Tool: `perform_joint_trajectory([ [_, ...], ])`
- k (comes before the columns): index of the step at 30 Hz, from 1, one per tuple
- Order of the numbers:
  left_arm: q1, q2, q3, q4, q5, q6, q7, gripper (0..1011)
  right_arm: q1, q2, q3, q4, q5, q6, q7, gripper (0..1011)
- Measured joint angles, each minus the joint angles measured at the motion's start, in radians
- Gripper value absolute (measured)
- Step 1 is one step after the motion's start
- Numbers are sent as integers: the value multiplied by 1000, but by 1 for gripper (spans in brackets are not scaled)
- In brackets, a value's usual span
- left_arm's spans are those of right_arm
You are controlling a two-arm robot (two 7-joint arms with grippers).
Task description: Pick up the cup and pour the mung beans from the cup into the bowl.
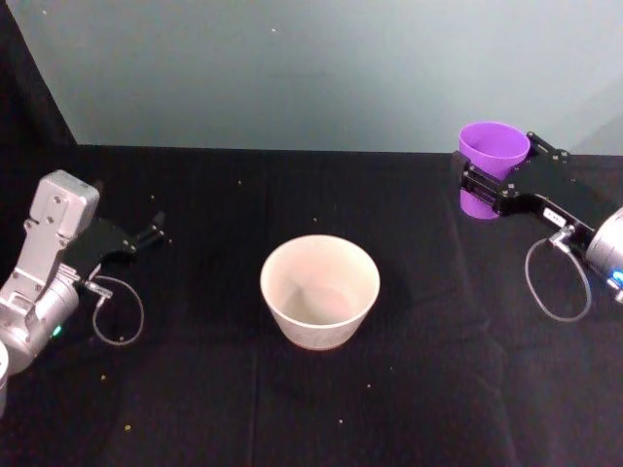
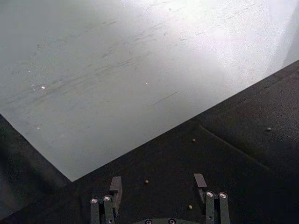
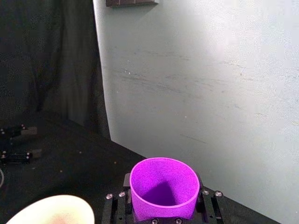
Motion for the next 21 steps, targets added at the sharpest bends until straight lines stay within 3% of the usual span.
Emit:
perform_joint_trajectory([
  [11, 0, 0, 0, 0, 0, 0, 0, 1000, 21, 4, -13, -7, -11, -9, 24, 735],
  [17, 0, 0, 0, 0, 0, 0, 0, 1000, 73, -19, -45, 40, -30, -17, 38, 735],
  [21, 0, 0, 0, 0, 0, 0, 0, 1000, 129, -49, -90, 106, -68, -35, 49, 735],
])
